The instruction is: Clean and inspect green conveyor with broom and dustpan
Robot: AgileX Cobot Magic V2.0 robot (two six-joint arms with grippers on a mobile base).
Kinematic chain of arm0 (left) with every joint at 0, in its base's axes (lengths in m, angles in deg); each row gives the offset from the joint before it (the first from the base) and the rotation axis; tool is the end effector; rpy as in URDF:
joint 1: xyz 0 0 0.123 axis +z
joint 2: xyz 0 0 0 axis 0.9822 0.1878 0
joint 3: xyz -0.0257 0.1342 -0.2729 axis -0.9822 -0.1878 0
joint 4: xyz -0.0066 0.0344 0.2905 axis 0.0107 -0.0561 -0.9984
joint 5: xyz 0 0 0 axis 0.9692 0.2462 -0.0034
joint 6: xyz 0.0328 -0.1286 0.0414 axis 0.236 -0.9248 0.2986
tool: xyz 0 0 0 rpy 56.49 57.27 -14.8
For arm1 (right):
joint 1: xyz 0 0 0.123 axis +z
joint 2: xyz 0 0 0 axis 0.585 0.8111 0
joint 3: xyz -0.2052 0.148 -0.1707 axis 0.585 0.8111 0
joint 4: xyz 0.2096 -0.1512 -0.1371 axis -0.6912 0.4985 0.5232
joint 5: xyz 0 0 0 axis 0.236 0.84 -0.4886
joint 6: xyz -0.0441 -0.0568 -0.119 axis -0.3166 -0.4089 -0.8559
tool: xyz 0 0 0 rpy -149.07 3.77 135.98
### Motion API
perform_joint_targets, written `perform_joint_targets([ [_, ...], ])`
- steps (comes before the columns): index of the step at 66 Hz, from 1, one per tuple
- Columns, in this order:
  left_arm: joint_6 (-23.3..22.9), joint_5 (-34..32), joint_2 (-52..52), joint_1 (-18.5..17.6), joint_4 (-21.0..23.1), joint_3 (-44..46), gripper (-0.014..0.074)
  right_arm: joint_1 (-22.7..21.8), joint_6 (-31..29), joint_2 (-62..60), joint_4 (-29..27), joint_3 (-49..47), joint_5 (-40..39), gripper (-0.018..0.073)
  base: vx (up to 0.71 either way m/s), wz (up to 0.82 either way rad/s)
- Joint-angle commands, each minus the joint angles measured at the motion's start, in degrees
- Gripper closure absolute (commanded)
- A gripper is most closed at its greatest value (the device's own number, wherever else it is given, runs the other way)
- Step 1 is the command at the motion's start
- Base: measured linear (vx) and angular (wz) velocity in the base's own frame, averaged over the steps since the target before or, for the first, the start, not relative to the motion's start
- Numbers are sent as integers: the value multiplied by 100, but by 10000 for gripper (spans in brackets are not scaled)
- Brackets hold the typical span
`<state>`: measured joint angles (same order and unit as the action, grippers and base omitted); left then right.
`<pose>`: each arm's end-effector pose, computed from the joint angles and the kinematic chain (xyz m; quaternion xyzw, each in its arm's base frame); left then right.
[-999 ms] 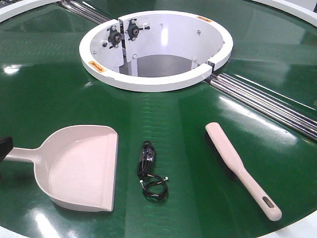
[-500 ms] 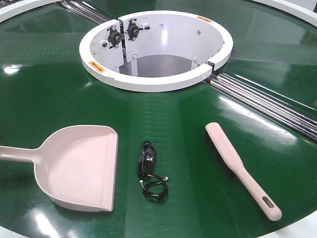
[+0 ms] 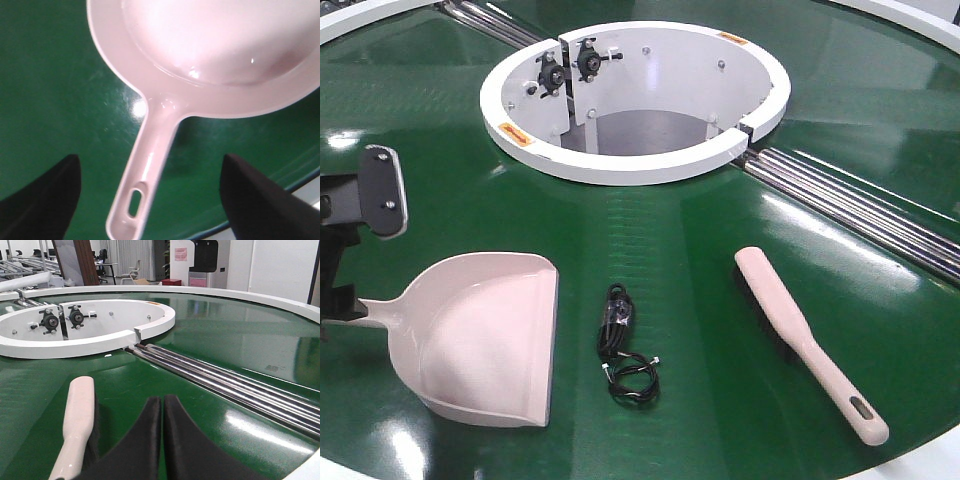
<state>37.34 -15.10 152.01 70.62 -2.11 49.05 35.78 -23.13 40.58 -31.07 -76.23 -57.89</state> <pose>0.3280 -0.0376 0.2666 0.6072 0.7749 0.1211 0.1268 0.1256 -0.0011 0.1914 -0.0009 0.7215 -0.0064 0.6924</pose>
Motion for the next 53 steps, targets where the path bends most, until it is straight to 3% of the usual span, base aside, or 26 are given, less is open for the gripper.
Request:
perform_joint_targets([
  [1,483,-336,-62,-38,-115,197,74,-37,-9,-61,17,17,-385,568,0,0],
  [43,487,-260,775,-18,-287,180,74,-37,-8,-56,17,17,-385,568,0,0],
  [53,489,-276,909,-18,-566,180,74,-37,-8,-56,17,17,-385,568,0,0],
])
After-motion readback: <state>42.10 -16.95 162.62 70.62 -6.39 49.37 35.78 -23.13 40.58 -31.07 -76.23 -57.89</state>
